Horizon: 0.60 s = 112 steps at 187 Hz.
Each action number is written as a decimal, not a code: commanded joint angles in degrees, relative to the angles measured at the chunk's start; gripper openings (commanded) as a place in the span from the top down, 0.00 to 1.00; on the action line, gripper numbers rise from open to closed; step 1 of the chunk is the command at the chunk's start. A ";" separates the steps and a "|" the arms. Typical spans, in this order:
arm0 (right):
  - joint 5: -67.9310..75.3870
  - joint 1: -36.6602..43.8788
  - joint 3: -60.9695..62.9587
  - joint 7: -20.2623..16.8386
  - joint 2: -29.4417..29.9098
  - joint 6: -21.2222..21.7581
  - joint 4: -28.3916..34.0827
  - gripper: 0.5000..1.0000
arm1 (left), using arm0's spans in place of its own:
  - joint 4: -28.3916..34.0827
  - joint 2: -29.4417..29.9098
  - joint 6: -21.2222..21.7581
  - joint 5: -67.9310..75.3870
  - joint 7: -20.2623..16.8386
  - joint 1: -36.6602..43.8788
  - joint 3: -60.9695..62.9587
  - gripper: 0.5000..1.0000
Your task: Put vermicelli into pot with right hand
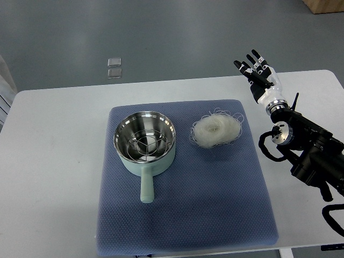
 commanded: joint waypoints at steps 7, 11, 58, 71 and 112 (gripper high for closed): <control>0.00 0.01 0.00 0.00 -0.10 0.09 0.00 0.14 | 0.11 0.00 0.02 -0.01 0.00 0.03 0.09 0.00; 0.09 0.01 0.00 0.00 -0.10 0.09 0.00 0.14 | 0.02 0.00 0.02 -0.01 0.00 0.03 0.09 0.00; 0.09 0.01 0.09 0.09 -0.10 0.09 0.00 0.14 | 0.11 0.00 0.20 -0.01 -0.09 -0.06 0.00 0.00; 0.09 0.01 0.00 0.00 -0.10 0.00 0.00 0.14 | -0.07 0.00 0.20 0.08 -0.09 -0.15 0.00 0.00; 0.09 0.01 0.09 0.00 -0.27 0.00 0.00 0.14 | -0.07 0.00 0.20 0.08 -0.09 -0.06 -0.18 0.00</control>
